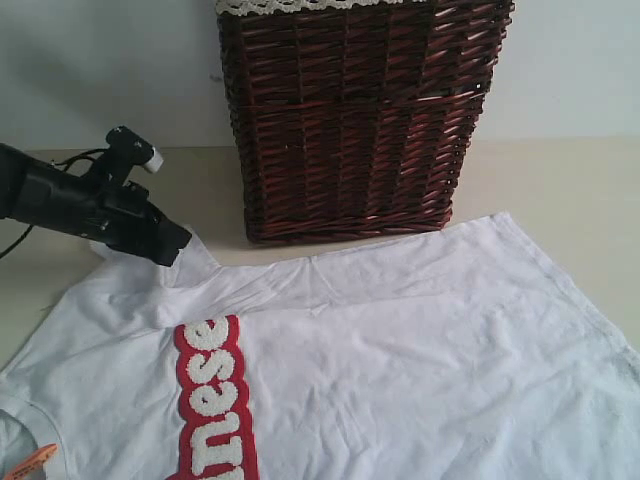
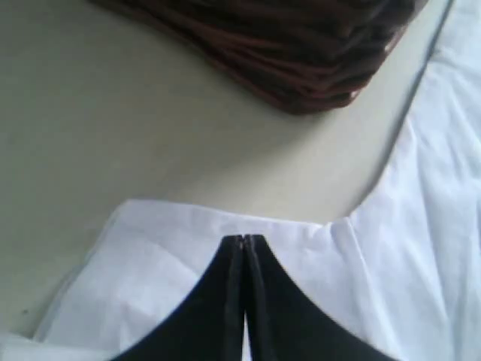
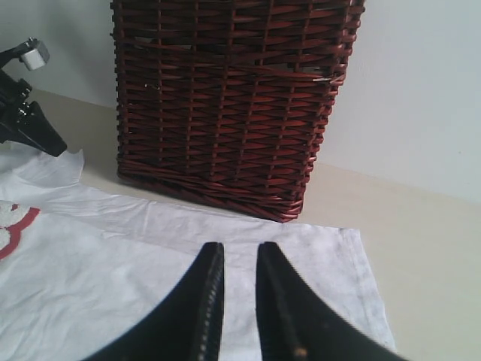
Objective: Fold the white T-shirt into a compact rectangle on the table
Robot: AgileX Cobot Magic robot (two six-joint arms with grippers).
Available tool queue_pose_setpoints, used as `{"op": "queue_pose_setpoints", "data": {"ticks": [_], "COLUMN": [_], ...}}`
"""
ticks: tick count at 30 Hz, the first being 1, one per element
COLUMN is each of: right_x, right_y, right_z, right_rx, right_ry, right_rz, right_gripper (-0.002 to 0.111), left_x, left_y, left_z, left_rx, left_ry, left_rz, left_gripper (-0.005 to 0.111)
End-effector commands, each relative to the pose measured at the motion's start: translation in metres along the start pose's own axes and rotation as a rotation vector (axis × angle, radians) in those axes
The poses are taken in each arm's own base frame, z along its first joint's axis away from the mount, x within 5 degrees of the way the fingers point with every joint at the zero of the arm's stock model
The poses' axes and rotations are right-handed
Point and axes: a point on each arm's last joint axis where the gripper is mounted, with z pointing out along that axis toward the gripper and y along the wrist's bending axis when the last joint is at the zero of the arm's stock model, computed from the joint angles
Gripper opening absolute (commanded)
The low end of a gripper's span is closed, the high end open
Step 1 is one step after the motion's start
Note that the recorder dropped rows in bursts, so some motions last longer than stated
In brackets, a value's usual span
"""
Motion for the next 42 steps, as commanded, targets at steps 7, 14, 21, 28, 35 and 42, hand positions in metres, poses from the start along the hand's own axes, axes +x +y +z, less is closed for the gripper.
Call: {"op": "queue_pose_setpoints", "data": {"ticks": [7,14,21,28,35,42], "right_x": [0.001,0.001,0.001,0.001,0.001,0.001], "right_y": [0.000,0.000,0.000,0.000,0.000,0.000], "right_z": [0.000,0.000,0.000,0.000,0.000,0.000], "right_rx": [0.001,0.001,0.001,0.001,0.001,0.001], "right_ry": [-0.002,-0.002,-0.002,-0.002,-0.002,-0.002], "right_rz": [-0.005,-0.005,-0.005,-0.005,-0.005,-0.005], "right_gripper": [0.017,0.017,0.017,0.017,0.017,0.017], "left_x": [0.018,0.029,0.010,-0.019,-0.039,-0.031], "left_y": [-0.004,-0.001,0.017,0.038,0.048,0.020], "left_z": [0.024,0.038,0.044,0.046,0.014,-0.049], "left_rx": [0.022,0.005,-0.059,-0.140,-0.233,0.160], "left_ry": [0.060,0.075,0.036,-0.042,-0.092,0.028], "left_rz": [0.044,0.095,0.128,0.095,-0.049,-0.152], "left_gripper": [0.000,0.000,0.000,0.000,0.000,0.000]}}
